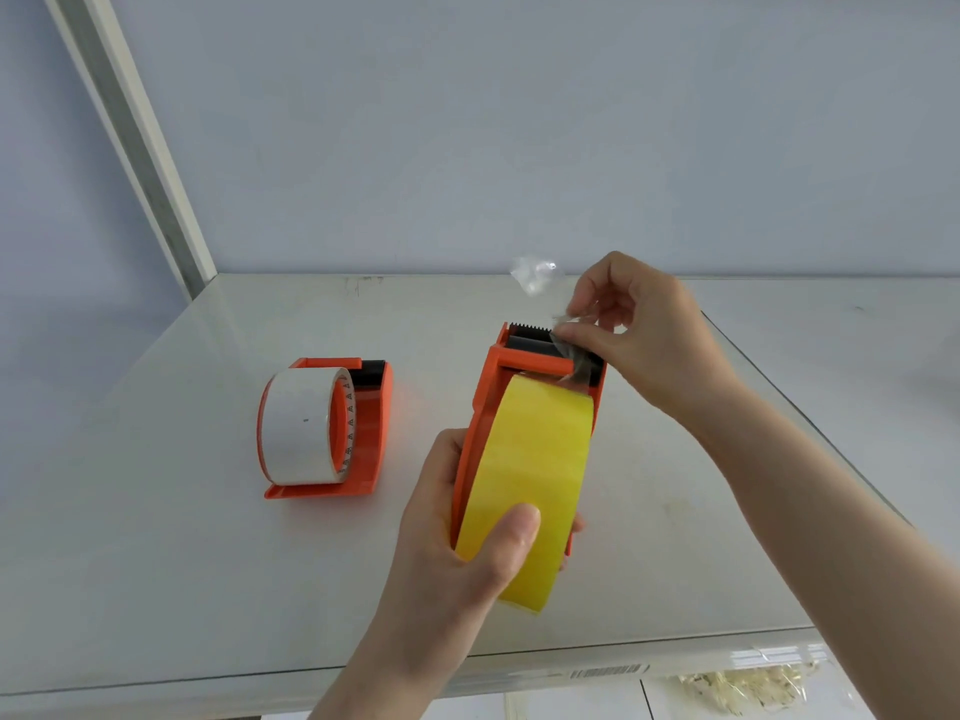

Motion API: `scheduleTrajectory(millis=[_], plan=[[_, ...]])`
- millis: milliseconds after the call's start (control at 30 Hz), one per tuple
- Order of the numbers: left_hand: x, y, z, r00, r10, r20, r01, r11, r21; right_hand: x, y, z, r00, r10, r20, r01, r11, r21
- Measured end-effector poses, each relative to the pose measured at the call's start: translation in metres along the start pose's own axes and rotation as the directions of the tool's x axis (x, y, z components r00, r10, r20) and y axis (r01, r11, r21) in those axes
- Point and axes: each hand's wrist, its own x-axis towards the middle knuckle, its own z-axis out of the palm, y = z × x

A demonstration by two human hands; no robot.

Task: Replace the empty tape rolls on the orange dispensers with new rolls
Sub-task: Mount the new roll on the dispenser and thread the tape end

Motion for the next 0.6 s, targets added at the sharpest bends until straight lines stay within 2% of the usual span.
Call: scheduleTrajectory(millis=[200,267,533,600], plan=[[-0.002,0.002,-0.003,0.996,-0.002,0.086,0.003,1.0,-0.007,0.007,-0.011,-0.006,0.988,-0.064,0.141,0.08,0.991,-0.108],[-0.001,0.002,-0.004,0.992,0.015,0.128,-0.017,1.0,0.014,0.01,-0.013,-0.008,0.986,-0.072,0.149,0.088,0.991,-0.101],[0.005,0.002,-0.005,0.99,0.036,0.137,-0.036,0.999,0.001,0.009,-0.014,0.001,0.993,-0.118,-0.014,0.115,0.988,-0.107],[0.007,0.001,-0.004,0.991,0.033,0.132,-0.032,0.999,-0.002,0.01,-0.013,0.001,0.995,-0.092,-0.04,0.089,0.993,-0.08]])
